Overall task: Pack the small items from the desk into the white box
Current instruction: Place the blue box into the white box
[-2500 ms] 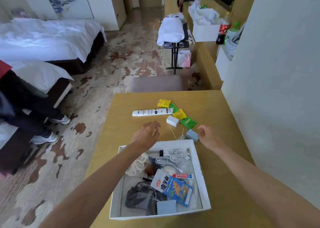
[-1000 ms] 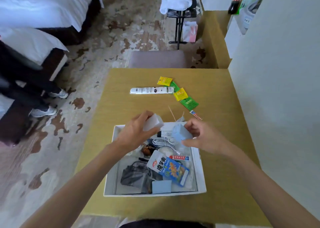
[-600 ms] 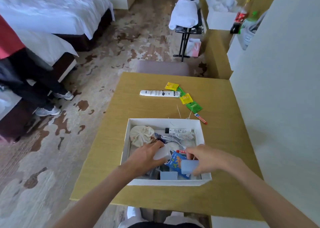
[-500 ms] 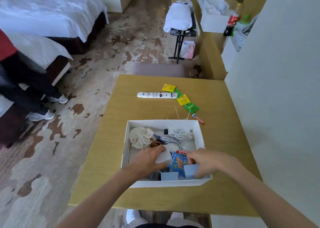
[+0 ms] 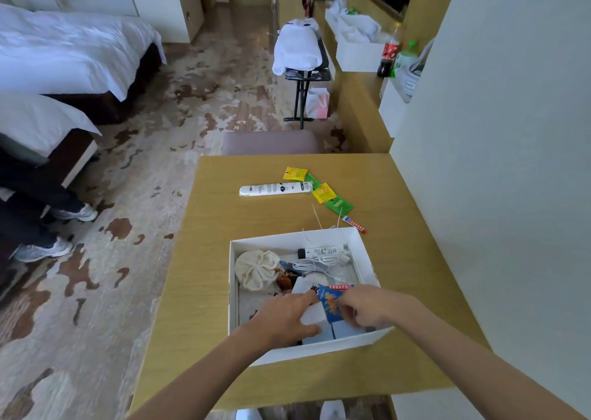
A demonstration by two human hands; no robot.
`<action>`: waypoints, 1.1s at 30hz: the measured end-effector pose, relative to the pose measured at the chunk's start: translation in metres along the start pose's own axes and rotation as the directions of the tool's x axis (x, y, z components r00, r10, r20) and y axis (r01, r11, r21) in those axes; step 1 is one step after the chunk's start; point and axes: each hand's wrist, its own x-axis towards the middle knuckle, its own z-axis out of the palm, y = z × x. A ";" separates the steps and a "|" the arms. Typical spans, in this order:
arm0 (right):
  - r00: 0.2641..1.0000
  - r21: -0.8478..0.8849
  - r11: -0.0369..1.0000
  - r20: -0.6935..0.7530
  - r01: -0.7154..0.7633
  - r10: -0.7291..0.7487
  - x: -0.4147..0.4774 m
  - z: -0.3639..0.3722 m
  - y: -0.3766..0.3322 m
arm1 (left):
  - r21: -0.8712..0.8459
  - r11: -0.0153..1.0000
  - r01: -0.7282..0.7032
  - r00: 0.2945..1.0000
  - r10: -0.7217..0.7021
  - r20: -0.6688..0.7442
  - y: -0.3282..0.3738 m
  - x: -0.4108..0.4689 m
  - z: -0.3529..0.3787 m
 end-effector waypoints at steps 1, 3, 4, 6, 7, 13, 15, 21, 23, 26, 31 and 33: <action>1.000 0.006 1.000 -0.001 0.010 -0.010 0.000 0.002 0.000 | -0.007 1.000 -0.010 1.000 0.010 0.007 0.000 0.001 0.000; 1.000 -0.011 1.000 0.011 0.012 -0.012 0.000 0.007 -0.001 | -0.008 1.000 -0.028 0.999 0.028 0.014 0.002 0.002 0.000; 1.000 -0.015 1.000 0.006 0.007 -0.007 0.000 0.009 -0.001 | -0.003 0.999 -0.039 0.999 0.039 0.017 0.004 0.003 0.001; 0.999 0.004 1.000 -0.033 -0.001 0.001 0.000 0.010 0.000 | 0.014 0.998 -0.063 0.998 0.063 0.024 0.008 0.006 0.003; 0.997 0.027 1.000 -0.077 0.001 0.001 -0.001 0.009 0.002 | 0.028 0.997 -0.073 0.997 0.072 0.027 0.010 0.007 0.005; 0.914 0.020 0.995 -0.398 0.098 -0.082 -0.012 -0.007 0.020 | 0.061 0.995 -0.078 0.993 0.073 0.090 0.019 0.015 0.006; 0.873 0.002 0.991 -0.475 0.130 -0.114 -0.014 -0.010 0.026 | 0.012 0.998 -0.056 0.988 0.054 0.145 0.017 0.017 0.002; 0.740 0.292 0.912 -0.672 0.289 -0.020 -0.014 -0.026 0.049 | -0.177 0.979 0.103 0.987 -0.079 0.137 0.005 0.022 -0.019; 0.723 0.395 0.854 -0.690 0.340 0.031 -0.011 -0.033 0.058 | -0.242 0.959 0.145 0.989 -0.139 0.045 0.003 0.027 -0.032; 0.714 0.489 0.783 -0.695 0.384 0.084 -0.005 -0.043 0.070 | -0.312 0.923 0.226 0.955 -0.274 -0.118 -0.002 0.039 -0.054; 0.696 0.619 0.681 -0.683 0.392 0.221 0.020 -0.057 0.093 | -0.329 0.907 0.263 0.895 -0.357 -0.269 -0.005 0.067 -0.082; 0.706 0.663 0.652 -0.656 0.369 0.267 0.038 -0.062 0.104 | -0.306 0.911 0.277 0.869 -0.374 -0.325 -0.008 0.080 -0.091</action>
